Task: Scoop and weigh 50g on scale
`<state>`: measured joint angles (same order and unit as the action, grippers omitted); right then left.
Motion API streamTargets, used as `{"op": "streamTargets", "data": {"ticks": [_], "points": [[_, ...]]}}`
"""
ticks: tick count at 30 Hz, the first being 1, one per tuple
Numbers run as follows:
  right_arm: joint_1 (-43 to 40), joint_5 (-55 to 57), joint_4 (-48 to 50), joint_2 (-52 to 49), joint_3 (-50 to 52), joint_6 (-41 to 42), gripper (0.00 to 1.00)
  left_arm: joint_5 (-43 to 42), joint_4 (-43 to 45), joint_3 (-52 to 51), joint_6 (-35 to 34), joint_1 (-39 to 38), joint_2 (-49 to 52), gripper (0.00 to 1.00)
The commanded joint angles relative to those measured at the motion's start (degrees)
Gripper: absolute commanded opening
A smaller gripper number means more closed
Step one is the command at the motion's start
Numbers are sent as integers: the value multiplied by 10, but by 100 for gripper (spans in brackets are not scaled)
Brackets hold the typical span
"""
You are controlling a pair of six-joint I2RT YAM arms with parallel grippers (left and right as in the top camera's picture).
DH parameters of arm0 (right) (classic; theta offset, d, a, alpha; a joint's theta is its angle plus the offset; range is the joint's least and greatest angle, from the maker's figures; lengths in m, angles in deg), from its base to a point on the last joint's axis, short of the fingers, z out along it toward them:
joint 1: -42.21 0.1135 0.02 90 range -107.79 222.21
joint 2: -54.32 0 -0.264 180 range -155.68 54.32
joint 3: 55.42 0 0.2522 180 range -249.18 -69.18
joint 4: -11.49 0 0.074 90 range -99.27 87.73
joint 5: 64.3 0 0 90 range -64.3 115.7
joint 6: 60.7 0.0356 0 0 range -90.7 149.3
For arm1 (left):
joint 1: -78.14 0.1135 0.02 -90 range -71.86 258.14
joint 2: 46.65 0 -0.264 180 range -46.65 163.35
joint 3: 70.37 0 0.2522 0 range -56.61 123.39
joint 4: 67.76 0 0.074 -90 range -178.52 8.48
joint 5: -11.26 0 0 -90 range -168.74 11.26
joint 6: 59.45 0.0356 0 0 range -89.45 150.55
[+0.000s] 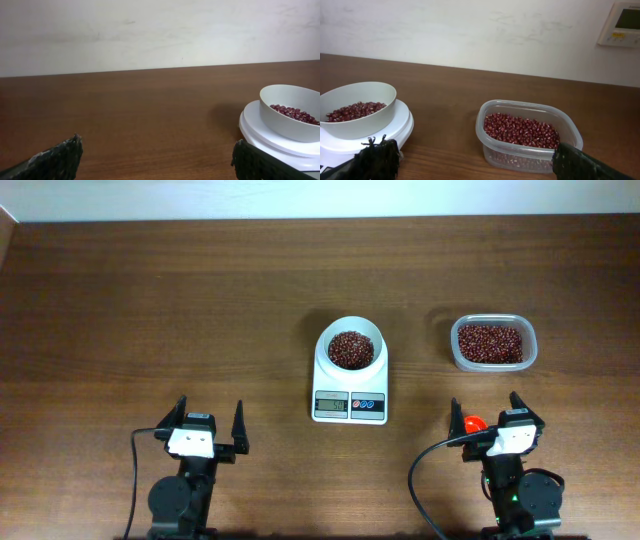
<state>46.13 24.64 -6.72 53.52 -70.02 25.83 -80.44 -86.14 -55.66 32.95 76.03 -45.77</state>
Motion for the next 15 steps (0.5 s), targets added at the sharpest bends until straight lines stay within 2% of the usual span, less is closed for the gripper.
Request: {"op": "streamTargets", "data": {"ticks": [1, 15], "points": [[6, 7, -1, 6, 5, -2, 99, -9, 1, -4, 9, 4, -6, 99], [6, 7, -1, 6, 5, -2, 99, -9, 1, -4, 9, 4, -6, 99]]}}
